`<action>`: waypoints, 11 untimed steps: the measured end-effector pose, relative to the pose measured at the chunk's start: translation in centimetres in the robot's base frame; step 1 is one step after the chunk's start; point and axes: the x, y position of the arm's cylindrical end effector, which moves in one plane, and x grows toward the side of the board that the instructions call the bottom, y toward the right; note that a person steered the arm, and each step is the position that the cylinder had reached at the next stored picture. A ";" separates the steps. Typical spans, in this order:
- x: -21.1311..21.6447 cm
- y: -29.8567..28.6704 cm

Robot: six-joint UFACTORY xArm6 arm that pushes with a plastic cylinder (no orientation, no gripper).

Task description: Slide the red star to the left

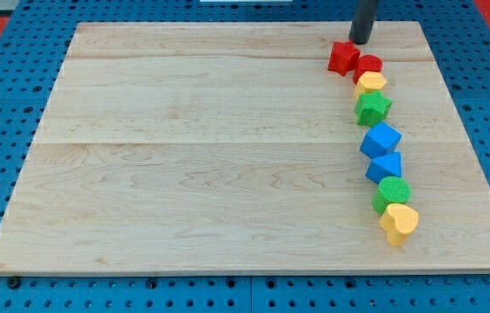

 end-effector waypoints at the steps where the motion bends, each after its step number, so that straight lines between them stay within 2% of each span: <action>1: 0.0 1.1; 2: 0.2 8.3; 4: 4.8 2.9; 7: 4.9 2.1; 9: 4.9 -0.9; 10: 4.9 -3.6; 11: 4.9 -8.6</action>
